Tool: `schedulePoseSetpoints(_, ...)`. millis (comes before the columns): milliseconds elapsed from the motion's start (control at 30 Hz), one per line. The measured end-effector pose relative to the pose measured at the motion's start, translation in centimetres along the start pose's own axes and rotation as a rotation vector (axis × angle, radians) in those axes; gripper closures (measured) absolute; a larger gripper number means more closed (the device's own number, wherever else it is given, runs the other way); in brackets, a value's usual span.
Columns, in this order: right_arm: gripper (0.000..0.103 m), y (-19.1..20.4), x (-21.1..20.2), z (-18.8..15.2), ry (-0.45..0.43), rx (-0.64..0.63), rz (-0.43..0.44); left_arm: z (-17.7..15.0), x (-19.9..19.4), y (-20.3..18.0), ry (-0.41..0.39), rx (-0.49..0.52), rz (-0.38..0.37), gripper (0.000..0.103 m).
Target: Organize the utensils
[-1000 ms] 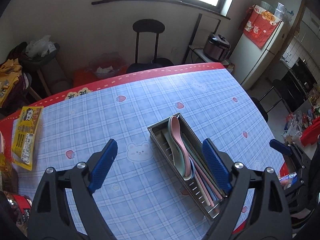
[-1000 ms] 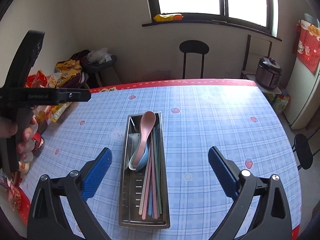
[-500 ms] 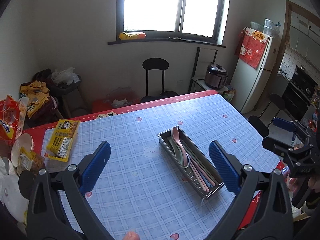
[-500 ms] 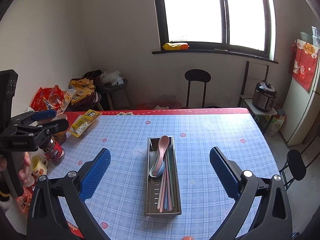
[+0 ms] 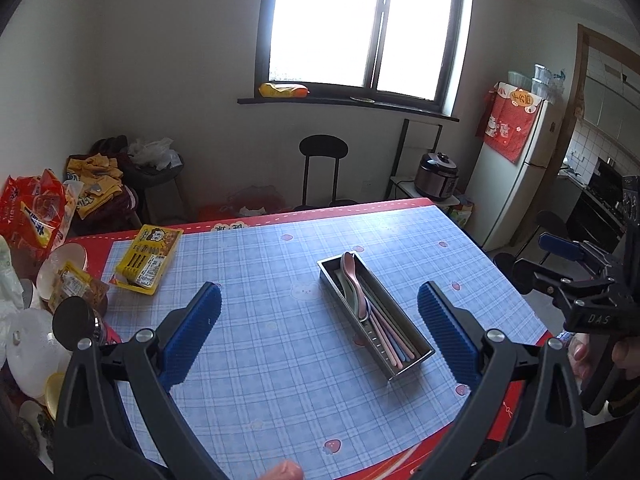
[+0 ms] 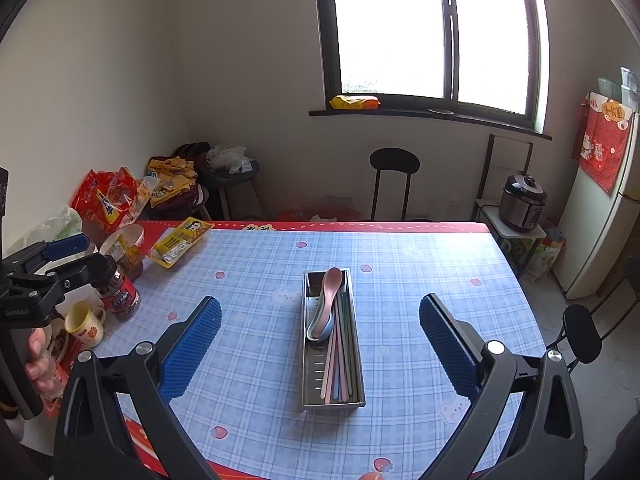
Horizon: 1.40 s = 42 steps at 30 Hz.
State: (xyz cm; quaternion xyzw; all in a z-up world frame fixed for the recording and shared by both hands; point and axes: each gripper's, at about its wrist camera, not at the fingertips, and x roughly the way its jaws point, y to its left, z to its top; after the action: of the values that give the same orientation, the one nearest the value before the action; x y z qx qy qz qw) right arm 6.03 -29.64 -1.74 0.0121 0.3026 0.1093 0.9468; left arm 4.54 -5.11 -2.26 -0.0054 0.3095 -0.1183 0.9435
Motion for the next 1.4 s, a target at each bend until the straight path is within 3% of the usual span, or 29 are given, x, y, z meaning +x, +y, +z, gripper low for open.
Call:
schedulePoseSetpoints(333,0.006,0.12,-0.59,-0.22,-0.001,0.000,-0.014,-0.16,-0.71,0.03,-0.013,0.000,0.040,0.006)
schedulePoseSetpoints(1400,0.006,0.40,-0.26,-0.51,0.005,-0.001,-0.035,-0.50,-0.34,-0.05,0.010,-0.009,0.032,0.006)
